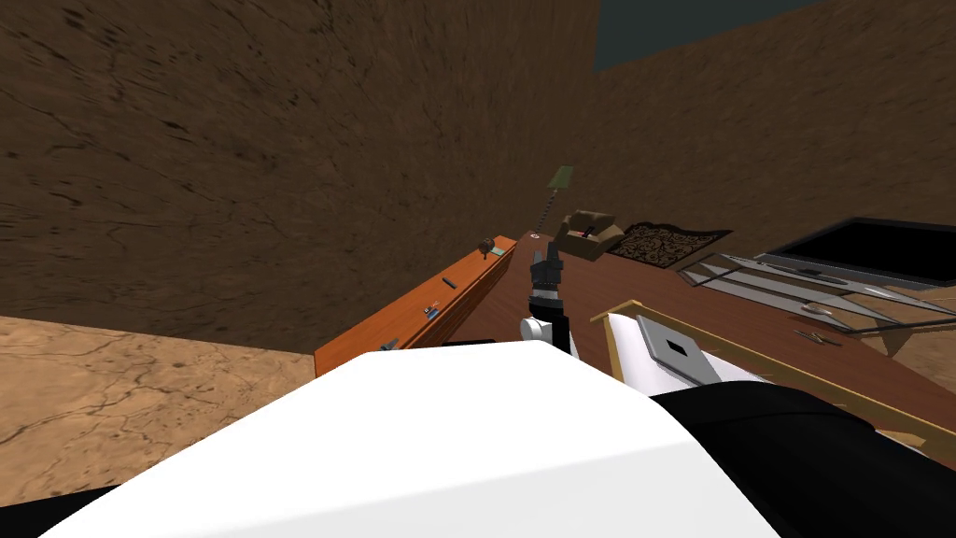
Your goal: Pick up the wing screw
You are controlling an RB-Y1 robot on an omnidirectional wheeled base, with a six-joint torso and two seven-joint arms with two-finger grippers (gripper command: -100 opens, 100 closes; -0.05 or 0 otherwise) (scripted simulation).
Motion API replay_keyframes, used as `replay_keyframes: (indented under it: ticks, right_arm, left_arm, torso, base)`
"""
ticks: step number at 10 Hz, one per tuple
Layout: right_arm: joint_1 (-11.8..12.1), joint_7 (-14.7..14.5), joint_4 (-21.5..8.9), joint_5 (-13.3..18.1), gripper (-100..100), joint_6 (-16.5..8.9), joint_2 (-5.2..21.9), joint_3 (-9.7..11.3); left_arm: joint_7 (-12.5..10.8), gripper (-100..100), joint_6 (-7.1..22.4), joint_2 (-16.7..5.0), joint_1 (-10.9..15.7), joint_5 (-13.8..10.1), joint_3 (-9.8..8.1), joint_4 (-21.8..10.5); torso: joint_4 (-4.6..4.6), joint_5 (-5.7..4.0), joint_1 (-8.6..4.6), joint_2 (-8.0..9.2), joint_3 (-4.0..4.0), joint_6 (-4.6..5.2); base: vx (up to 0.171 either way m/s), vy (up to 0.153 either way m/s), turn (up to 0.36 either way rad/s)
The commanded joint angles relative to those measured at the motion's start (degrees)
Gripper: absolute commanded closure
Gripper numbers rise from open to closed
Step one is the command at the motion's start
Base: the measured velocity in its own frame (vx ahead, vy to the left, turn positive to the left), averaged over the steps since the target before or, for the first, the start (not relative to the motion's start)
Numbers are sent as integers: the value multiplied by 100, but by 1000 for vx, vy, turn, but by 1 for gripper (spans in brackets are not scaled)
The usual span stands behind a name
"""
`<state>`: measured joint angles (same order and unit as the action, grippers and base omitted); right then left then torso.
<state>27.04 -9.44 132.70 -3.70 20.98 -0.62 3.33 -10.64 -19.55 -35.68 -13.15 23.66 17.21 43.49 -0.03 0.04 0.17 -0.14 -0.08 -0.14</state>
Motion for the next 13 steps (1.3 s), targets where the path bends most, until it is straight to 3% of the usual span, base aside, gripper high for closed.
replay_keyframes:
  ticks: [1, 2, 3, 7, 8, 9, 11, 12, 13]
  right_arm:
    - [0, 0, 0, 0, 0, 0, 0, 0]
    - [0, 0, 0, 0, 0, 0, 0, 0]
    - [0, 0, 0, 0, 0, 0, 0, 0]
    - [0, 0, 0, 0, 0, 0, -1, 1]
    - [0, 0, 0, 0, 0, 0, -1, 1]
    - [0, 0, 0, 0, 0, 0, -1, 1]
    - [0, 0, 0, 0, 0, 0, -1, 1]
    - [0, 0, 0, 0, 0, 0, -1, 1]
    - [0, 0, 0, 0, 0, 0, -1, 1]
  left_arm:
    - [122, -100, 26, 149, 124, -18, -26, -159]
    - [83, -100, 18, 104, 64, -9, -25, -88]
    - [102, 100, 23, 114, 71, -11, -28, -97]
    - [101, 100, 21, 113, 71, -10, -28, -95]
    - [101, 0, 22, 113, 70, -10, -28, -96]
    - [-35, 100, -38, -48, 4, 10, 17, -16]
    - [-231, 100, -118, -293, -146, 46, 70, 163]
    - [-145, 100, -132, -221, -73, 31, 47, 37]
    - [-172, 0, -144, -237, -82, 33, 50, 43]
  torso:
    - [0, 0, 0, 0, 0, 0]
    - [0, -1, -4, 1, 1, 0]
    - [0, -3, -14, 1, 0, -1]
    - [-1, -6, -25, -3, -2, -1]
    - [-1, -6, -25, -2, -1, -1]
    - [0, -6, -25, -2, -1, -1]
    - [-3, -12, -50, -3, -3, -7]
    - [-2, -14, -57, -6, -4, -5]
    - [-2, -10, -44, -5, -3, -1]
  base:
    - [-12, 54, -33]
    - [-6, 23, -11]
    - [-2, 6, 7]
    - [0, 0, 0]
    - [0, 0, 0]
    - [10, -40, 53]
    - [18, -80, 71]
    - [9, -37, 23]
    - [1, -7, -2]
